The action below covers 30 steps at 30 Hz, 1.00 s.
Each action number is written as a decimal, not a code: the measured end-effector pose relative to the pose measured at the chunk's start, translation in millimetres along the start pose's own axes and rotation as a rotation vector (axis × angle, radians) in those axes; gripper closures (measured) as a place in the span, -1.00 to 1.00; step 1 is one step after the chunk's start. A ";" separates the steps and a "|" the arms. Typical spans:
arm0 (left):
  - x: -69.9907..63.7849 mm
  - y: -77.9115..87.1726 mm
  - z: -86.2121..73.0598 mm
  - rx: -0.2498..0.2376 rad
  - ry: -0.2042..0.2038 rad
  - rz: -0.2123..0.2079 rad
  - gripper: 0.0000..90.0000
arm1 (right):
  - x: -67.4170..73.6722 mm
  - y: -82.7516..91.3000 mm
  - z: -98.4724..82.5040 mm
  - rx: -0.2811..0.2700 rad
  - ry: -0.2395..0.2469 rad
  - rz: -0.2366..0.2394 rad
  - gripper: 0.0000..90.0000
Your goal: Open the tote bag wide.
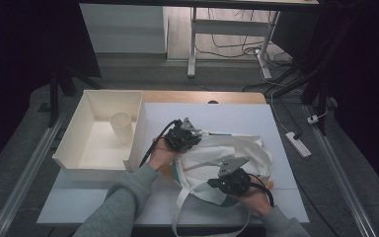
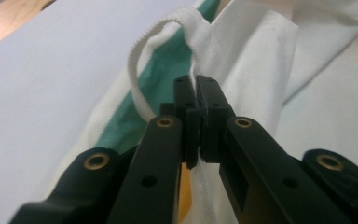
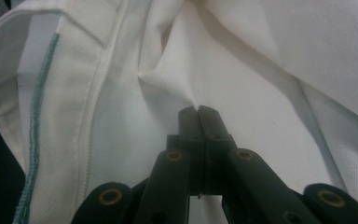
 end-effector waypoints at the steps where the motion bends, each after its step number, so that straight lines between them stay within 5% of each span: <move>1: 1.6 1.7 -0.8 0.000 0.004 0.004 0.94 | 1.8 0.9 0.3 0.000 0.005 -0.001 0.98; 14: 23.3 22.8 -8.3 -0.051 0.104 0.075 0.95 | 29.7 27.3 8.5 -0.018 0.074 -0.008 0.98; 22: 20.6 10.2 -13.9 -0.003 0.096 0.080 0.95 | 34.0 -0.4 -6.8 0.090 0.048 0.051 0.98; 30: 18.8 9.2 -16.0 -0.002 0.096 0.064 0.92 | 32.2 -3.0 -8.0 0.092 0.046 0.061 0.97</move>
Point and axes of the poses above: each handheld gripper's, and its own axes: y roughly backward along the jaws, z roughly out of its top, x roughly to its left, the point moved 3 cm from there along -y, roughly forward along the jaws, and after that the axes turned 7 degrees about -y, right-handed, at the moved point
